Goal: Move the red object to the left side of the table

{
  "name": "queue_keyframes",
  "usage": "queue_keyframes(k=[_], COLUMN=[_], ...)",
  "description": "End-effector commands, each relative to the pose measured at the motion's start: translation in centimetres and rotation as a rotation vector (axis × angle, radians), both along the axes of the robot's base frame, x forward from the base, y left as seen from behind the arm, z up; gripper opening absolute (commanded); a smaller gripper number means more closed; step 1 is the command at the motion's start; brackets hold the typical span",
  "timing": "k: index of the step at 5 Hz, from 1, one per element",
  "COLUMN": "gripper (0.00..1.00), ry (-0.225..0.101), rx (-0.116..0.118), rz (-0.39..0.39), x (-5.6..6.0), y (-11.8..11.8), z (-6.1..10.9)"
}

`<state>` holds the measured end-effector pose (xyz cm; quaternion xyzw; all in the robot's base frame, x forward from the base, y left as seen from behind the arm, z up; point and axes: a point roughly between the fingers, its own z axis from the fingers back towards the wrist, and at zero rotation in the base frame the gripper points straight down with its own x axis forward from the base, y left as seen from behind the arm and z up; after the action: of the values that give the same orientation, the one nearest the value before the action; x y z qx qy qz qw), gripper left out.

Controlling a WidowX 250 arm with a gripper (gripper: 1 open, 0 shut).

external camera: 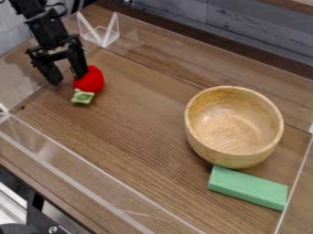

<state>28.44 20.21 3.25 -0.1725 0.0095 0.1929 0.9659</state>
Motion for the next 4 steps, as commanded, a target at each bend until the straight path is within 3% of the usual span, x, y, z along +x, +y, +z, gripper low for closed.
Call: queue_keyframes(k=[1, 2, 3, 4], gripper=[0.00, 1.00, 1.00, 1.00], ry=[-0.043, -0.042, -0.038, -0.056], rx=[0.036, 0.041, 0.046, 0.047], rz=[0.015, -0.012, 0.038, 0.084], x=[1.9, 1.9, 1.6, 1.3], y=[0.7, 1.0, -0.2, -1.7], z=[1.6, 2.5, 3.5, 5.7])
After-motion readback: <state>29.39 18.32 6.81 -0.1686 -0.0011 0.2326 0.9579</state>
